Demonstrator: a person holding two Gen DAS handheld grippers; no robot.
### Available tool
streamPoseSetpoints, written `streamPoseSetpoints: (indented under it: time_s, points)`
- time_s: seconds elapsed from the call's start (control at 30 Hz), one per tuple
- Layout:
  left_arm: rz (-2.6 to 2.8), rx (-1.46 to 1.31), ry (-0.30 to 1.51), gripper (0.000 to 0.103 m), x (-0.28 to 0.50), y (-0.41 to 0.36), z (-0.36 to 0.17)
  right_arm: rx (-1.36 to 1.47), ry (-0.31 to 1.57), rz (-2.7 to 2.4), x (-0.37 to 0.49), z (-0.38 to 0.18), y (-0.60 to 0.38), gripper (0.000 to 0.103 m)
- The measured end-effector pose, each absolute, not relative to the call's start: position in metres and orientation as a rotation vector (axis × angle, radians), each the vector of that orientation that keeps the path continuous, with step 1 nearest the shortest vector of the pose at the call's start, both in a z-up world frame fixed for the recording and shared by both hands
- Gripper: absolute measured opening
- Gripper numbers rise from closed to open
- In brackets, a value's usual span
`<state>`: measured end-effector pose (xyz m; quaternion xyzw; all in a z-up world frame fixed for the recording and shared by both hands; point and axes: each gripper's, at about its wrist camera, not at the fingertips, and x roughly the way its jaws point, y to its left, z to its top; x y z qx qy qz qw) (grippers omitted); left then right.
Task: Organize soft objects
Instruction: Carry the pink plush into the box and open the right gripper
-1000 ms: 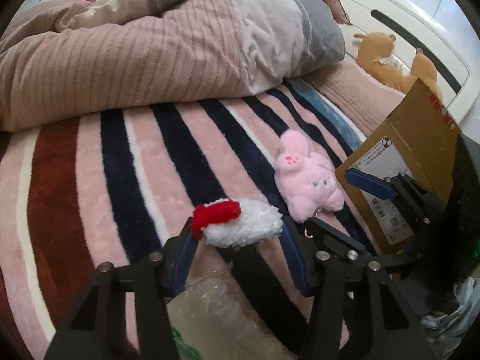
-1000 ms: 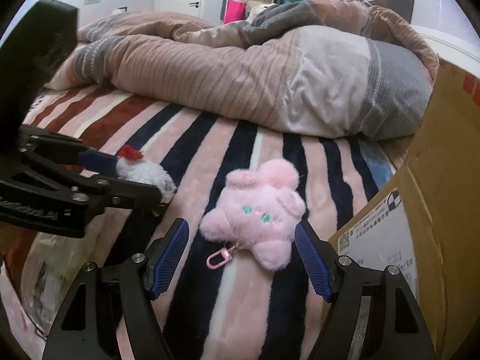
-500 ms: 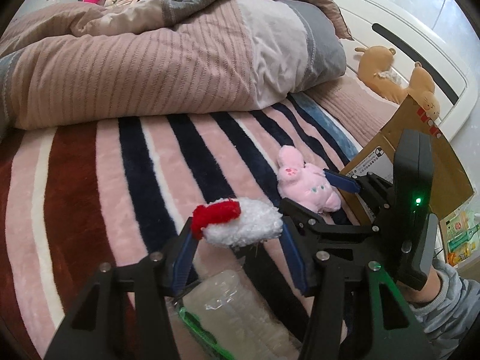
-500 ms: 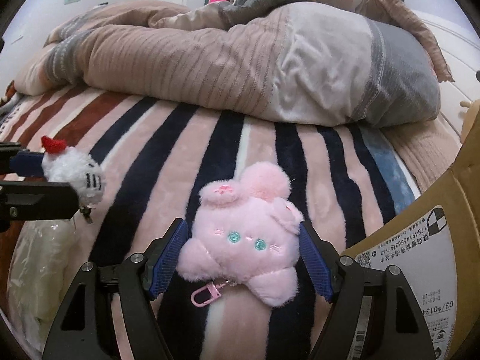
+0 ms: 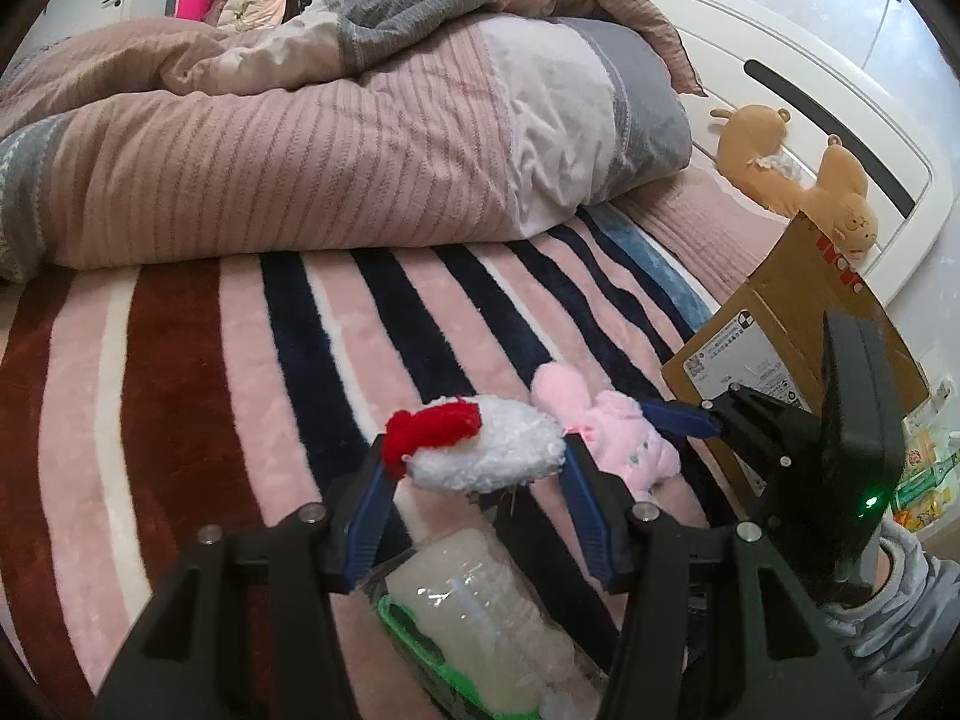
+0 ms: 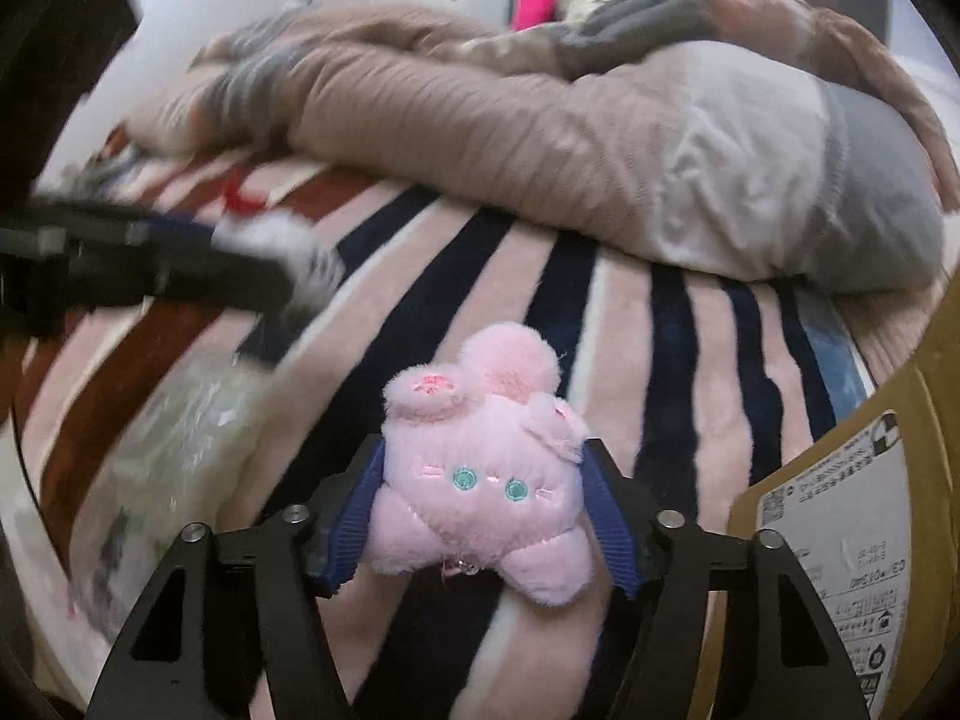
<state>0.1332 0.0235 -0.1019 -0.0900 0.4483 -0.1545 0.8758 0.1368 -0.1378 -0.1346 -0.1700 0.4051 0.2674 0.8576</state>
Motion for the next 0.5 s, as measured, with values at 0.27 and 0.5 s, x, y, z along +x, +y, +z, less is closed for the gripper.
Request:
streamPoseSetpoints:
  time_s: [0.27, 0.5]
  points:
    - [-0.314, -0.179, 0.935, 0.051, 0.126, 0.022, -0.097, -0.301, 0.909, 0.564, 0.143, -0.144, -0.145, 0.06]
    - [-0.302, -0.159, 0.873, 0.051, 0.099, 0.015, -0.059, -0.287, 0.801, 0.632, 0.11, -0.098, -0.146, 0.057]
